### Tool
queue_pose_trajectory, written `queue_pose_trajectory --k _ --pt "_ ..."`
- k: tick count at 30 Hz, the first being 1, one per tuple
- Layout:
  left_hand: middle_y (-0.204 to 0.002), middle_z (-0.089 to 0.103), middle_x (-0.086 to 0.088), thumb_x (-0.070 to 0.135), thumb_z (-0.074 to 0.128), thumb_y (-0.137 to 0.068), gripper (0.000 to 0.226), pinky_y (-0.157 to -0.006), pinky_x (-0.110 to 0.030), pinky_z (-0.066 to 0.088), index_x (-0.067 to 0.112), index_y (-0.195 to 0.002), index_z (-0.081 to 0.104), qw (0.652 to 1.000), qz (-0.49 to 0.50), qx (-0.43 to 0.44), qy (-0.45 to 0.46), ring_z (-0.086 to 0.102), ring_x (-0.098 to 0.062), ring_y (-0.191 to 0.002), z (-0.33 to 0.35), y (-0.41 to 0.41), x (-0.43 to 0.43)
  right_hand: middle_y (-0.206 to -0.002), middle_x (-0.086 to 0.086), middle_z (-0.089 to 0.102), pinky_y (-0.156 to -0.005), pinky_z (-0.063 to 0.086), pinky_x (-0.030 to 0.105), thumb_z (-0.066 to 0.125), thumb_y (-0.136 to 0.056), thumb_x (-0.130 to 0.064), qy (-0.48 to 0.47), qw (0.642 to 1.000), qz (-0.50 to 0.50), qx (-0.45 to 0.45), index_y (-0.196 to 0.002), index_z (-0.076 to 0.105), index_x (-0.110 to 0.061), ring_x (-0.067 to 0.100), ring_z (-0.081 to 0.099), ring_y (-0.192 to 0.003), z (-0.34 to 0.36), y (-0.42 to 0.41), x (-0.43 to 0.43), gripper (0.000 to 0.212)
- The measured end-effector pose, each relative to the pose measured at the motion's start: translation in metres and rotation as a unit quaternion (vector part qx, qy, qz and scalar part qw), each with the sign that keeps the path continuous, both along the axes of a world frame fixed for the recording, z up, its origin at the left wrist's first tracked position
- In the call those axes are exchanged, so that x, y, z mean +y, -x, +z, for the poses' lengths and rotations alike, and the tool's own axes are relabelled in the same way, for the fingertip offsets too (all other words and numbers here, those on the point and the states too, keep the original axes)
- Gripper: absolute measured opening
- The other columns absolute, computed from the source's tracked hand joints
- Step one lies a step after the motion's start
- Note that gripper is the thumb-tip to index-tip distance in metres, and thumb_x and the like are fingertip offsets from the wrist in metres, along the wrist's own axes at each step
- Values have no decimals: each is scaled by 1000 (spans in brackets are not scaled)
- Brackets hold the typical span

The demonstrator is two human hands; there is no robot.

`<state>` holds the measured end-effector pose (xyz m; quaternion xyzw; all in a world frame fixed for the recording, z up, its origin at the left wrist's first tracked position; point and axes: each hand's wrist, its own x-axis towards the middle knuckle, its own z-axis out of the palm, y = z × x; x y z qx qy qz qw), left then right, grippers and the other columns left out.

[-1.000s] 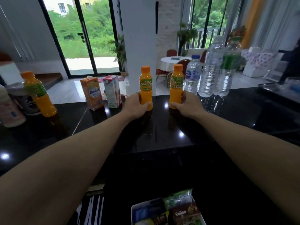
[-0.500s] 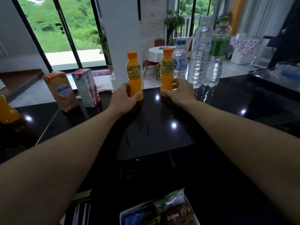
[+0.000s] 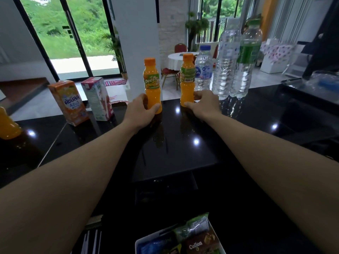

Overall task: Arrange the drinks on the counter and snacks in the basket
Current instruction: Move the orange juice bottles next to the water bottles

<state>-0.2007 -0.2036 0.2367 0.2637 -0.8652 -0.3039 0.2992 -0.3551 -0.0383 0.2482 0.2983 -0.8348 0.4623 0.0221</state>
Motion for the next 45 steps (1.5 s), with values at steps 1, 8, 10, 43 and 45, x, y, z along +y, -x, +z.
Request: queue_pose_trajectory --k 1,8,10,43,45 --pt "-128 61 -5 45 67 -91 56 -84 -32 44 13 -134 50 1000 0 2 -1 54 -16 -105 0 0 0 -126 6 69 -99 46 30 84 -81 -33 1 1000 -4 1 -137 61 -11 21 63 -116 0 0 0 64" --pt "-126 61 -4 45 67 -91 56 -81 -29 42 14 -134 50 1000 2 1 -1 54 -14 -103 -1 2 -1 -121 5 72 -97 47 28 87 -77 -37 8 1000 -19 1 -130 67 -11 18 65 -111 0 1 1 63" --pt "-126 61 -3 44 67 -92 55 -80 -28 41 14 -134 50 1000 1 0 -1 53 -13 -102 -1 2 -1 -119 5 72 -96 47 27 86 -77 -38 1 1000 -21 6 -129 68 -11 18 65 -112 1 0 2 61" --pt "-130 62 -7 41 67 -93 55 -88 -32 47 12 -136 51 1000 -3 2 -4 58 -18 -109 5 -2 8 -125 9 69 -83 43 28 75 -89 -43 -51 998 -39 8 -136 62 -24 28 63 -115 -1 5 -11 53" --pt "-130 62 -7 41 67 -93 55 -89 -32 47 12 -136 51 1000 -4 3 -2 58 -18 -109 5 -2 8 -127 9 68 -84 44 29 74 -89 -43 -54 998 -40 10 -137 62 -24 28 63 -116 -1 5 -11 53"
